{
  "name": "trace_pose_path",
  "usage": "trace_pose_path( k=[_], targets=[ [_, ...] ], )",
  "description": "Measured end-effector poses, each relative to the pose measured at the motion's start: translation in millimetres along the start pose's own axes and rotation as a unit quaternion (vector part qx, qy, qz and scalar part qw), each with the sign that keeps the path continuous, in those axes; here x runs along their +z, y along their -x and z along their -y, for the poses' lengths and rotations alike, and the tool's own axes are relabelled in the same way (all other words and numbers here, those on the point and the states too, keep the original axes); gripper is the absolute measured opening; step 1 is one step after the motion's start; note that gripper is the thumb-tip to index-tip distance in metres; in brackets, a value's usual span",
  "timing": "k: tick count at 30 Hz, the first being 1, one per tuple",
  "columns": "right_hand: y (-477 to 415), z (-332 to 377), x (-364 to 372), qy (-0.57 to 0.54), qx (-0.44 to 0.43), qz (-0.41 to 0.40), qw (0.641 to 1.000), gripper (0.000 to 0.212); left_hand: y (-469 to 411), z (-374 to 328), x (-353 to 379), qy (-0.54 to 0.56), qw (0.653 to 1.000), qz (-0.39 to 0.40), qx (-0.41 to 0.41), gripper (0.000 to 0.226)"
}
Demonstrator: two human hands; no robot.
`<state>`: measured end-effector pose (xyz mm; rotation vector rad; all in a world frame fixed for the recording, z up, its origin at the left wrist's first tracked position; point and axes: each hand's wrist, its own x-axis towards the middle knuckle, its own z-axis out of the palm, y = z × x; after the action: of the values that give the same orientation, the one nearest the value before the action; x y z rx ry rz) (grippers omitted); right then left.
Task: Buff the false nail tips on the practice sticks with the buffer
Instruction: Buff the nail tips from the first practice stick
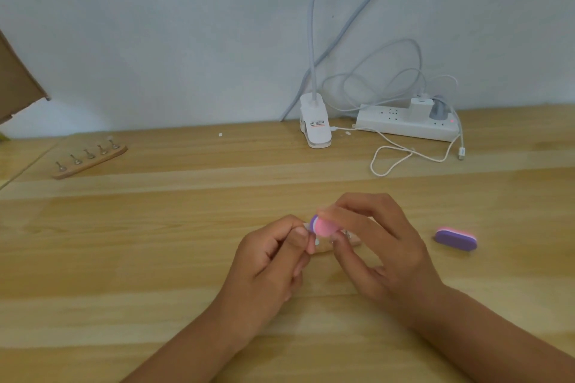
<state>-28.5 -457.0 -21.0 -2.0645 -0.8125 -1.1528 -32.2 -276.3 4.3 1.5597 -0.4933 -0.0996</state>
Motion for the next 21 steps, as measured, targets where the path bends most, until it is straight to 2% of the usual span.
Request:
trace_pose_path(
  k=[5, 7, 10, 13, 15, 19, 21],
  targets=[
    [2, 5, 0, 0.011, -0.056, 0.053, 0.997, 0.042, 1, 1, -1, 0.003, 1.0, 0.018, -0.013, 0.03],
    [-1, 1, 0, 0.041, -0.016, 0.044, 0.998, 0.044, -1, 0, -4, 0.014, 1.0, 0.018, -0.021, 0.031],
    [-1, -1, -3, 0.043, 0.034, 0.02, 0.998, 0.031, -3, -1, -7, 0.051, 0.998, 0.02, -0.04, 0.031],
    [1, 9, -1, -0.004, -0.031, 0.056, 0.998, 0.031, -3, 1, -9, 0.079, 0.994, 0.039, -0.057, 0.031],
    [1, 9, 0, 0.005, -0.055, 0.074, 0.996, 0.034, -4, 2, -11, 0.103, 0.99, 0.064, -0.077, 0.03],
    [-1, 0, -3, 0.03, 0.042, 0.036, 0.998, 0.031, -7, 2, -19, 0.158, 0.976, 0.099, -0.113, 0.027],
    [-1, 5, -3, 0.003, 0.016, 0.047, 0.999, 0.031, -6, 3, -21, 0.168, 0.972, 0.102, -0.126, 0.026]
  ],
)
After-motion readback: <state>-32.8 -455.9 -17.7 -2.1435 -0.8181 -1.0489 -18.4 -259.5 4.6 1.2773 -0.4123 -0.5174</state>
